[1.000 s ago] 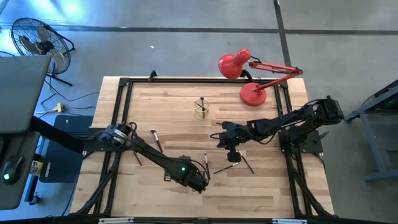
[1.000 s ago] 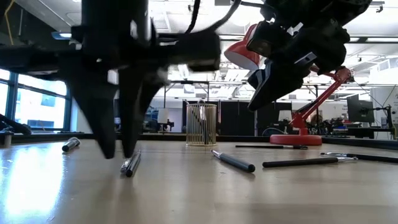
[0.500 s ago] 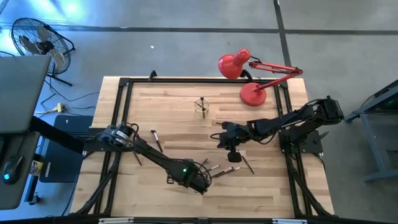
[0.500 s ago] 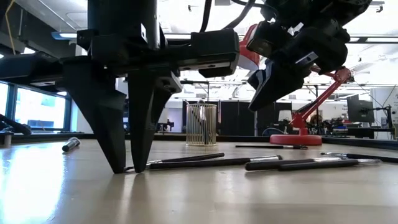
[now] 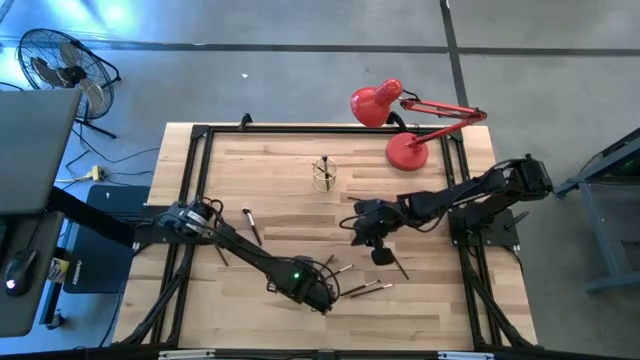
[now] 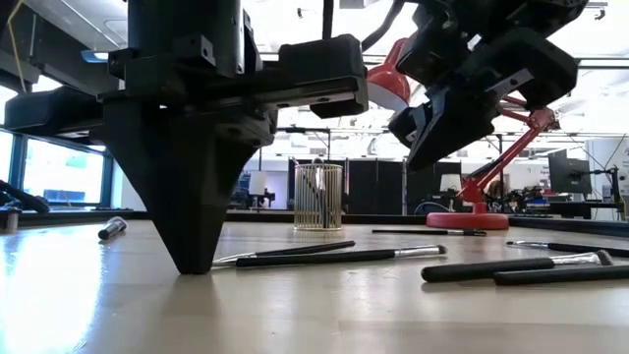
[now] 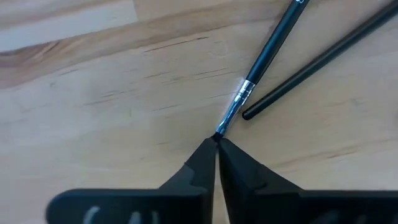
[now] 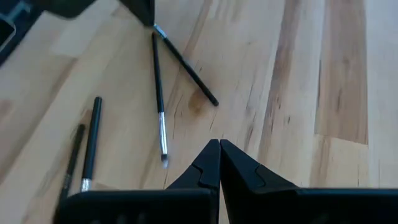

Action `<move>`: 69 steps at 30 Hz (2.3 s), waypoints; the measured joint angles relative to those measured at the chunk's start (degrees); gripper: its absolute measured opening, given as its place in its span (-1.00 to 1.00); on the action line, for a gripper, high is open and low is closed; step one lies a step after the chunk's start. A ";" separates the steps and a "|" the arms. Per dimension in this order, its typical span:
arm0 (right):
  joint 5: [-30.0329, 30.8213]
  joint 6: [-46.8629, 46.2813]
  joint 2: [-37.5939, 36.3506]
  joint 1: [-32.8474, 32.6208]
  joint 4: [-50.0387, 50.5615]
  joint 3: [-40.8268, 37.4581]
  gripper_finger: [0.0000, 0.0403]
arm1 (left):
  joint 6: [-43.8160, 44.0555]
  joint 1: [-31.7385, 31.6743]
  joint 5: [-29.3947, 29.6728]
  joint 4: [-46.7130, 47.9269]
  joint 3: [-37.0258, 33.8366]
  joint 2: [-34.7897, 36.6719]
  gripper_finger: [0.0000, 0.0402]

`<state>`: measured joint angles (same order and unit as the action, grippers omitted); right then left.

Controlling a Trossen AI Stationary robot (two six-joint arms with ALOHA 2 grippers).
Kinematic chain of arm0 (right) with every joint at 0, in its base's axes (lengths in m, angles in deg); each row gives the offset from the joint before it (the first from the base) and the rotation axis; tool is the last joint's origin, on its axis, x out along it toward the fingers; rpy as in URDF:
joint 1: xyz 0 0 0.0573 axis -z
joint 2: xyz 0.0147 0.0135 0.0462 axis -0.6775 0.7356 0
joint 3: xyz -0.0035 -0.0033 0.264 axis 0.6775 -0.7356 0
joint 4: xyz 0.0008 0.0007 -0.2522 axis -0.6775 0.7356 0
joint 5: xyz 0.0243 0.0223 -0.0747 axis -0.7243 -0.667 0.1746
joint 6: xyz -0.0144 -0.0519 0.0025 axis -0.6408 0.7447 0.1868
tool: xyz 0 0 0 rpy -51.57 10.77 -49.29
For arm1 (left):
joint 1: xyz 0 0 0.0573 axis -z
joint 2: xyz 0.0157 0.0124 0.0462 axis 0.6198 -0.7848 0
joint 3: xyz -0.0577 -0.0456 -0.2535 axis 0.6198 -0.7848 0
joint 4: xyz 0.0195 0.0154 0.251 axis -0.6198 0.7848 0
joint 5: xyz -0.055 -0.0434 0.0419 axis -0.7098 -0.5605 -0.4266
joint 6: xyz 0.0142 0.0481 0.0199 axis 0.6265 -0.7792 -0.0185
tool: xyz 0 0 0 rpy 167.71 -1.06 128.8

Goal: Pick & Place Makeup Brushes
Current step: Put the eyeshadow brush into the makeup brush holder

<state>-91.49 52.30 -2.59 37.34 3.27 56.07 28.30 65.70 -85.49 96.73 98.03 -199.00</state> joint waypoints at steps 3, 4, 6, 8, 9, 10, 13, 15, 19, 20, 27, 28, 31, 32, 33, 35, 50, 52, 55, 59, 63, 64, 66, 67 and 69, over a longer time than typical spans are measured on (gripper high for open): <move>0.19 4.39 0.04 -0.81 0.81 0.00 -0.98 | -1.39 0.00 -0.01 0.15 0.00 0.00 -0.96; 0.32 5.84 0.21 -1.24 0.88 0.00 -0.96 | -1.74 0.00 -0.01 0.17 0.00 0.00 -0.98; 1.00 8.92 0.87 -2.43 0.84 0.00 -0.91 | -1.91 0.00 0.08 0.20 -0.03 0.00 -0.99; 3.62 12.58 1.94 -3.77 0.44 0.00 -0.84 | -1.88 -0.02 0.24 0.20 -0.04 0.00 -0.99; 5.02 14.41 2.65 -4.49 -0.22 0.00 -0.80 | -1.85 -0.02 0.37 0.20 -0.04 0.00 -0.99; 6.28 16.00 3.34 -5.11 -1.15 0.00 -0.76 | -1.85 -0.02 0.48 0.22 -0.04 0.00 -0.99; 8.69 20.63 5.60 -6.57 -5.18 0.00 -0.65 | -1.85 -0.02 0.69 0.24 -0.06 0.00 -1.00; 8.99 23.36 6.89 -7.09 -7.72 0.00 -0.59 | -1.88 -0.02 0.67 0.24 -0.07 0.00 -1.00; 7.67 27.91 7.69 -7.28 -12.65 0.00 -0.53 | -2.07 -0.02 1.19 0.23 -0.07 -0.01 -1.00; 7.42 29.38 7.69 -7.28 -13.55 0.00 -0.53 | -2.09 -0.02 1.61 0.22 -0.07 0.00 -1.00; 7.39 33.95 7.72 -5.11 -13.85 0.00 -0.58 | -2.30 0.07 4.18 0.26 -0.11 -0.02 -1.00; 7.53 33.95 7.73 -4.62 -13.59 0.00 -0.59 | -2.76 0.07 4.27 0.29 -0.11 -0.02 -1.00; 9.40 33.92 7.74 -3.36 -13.35 0.00 -0.61 | -3.40 -0.03 4.38 0.37 -0.11 -0.02 -1.00; 10.18 33.88 7.74 -3.09 -13.22 0.00 -0.61 | -3.48 -0.24 4.45 0.39 -0.11 -0.02 -1.00; 11.00 33.86 7.76 -2.87 -13.05 0.00 -0.60 | -3.53 -0.32 4.34 0.56 -0.11 0.12 -1.00; 12.81 33.86 7.76 -2.79 -12.89 0.00 -0.59 | -3.57 -0.62 5.56 1.80 -0.27 0.86 -1.00; 22.54 26.31 0.90 0.81 -5.85 0.07 -0.46 | -17.34 -7.45 1.60 7.98 -0.26 2.91 -1.00; 15.71 21.44 -1.56 3.66 -3.21 0.07 -0.51 | -18.64 -7.32 0.49 6.68 -0.28 2.91 -1.00; 2.52 15.07 -4.44 8.92 -3.11 -0.86 -0.61 | -19.22 -7.15 1.27 5.63 -0.26 2.97 -1.00; -9.23 11.02 -4.92 14.15 -7.71 -3.62 -0.70 | -19.62 -7.26 1.56 5.10 -0.24 3.33 -1.00; -5.54 20.67 -4.15 12.03 -7.84 -6.06 -0.70 | -20.63 -7.19 1.44 2.97 0.04 5.05 -1.00; -3.98 23.81 -3.90 10.63 -7.74 -6.73 -0.68 | -20.66 -7.17 1.74 2.57 0.02 5.14 -1.00; 0.41 30.08 -3.46 7.39 -9.73 -7.72 -0.63 | -21.07 -7.17 2.56 3.75 -0.32 5.83 -1.00; 3.02 32.73 -3.18 5.79 -11.08 -8.23 -0.60 | -21.25 -7.20 2.73 2.75 -0.27 6.24 -1.00; 6.93 36.45 -1.77 2.75 -15.24 -8.77 -0.53 | -21.43 -7.21 3.23 1.01 0.10 6.43 -1.00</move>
<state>-84.56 88.75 -4.36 40.09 -11.97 47.30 6.87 58.48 -82.26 97.74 98.13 -192.57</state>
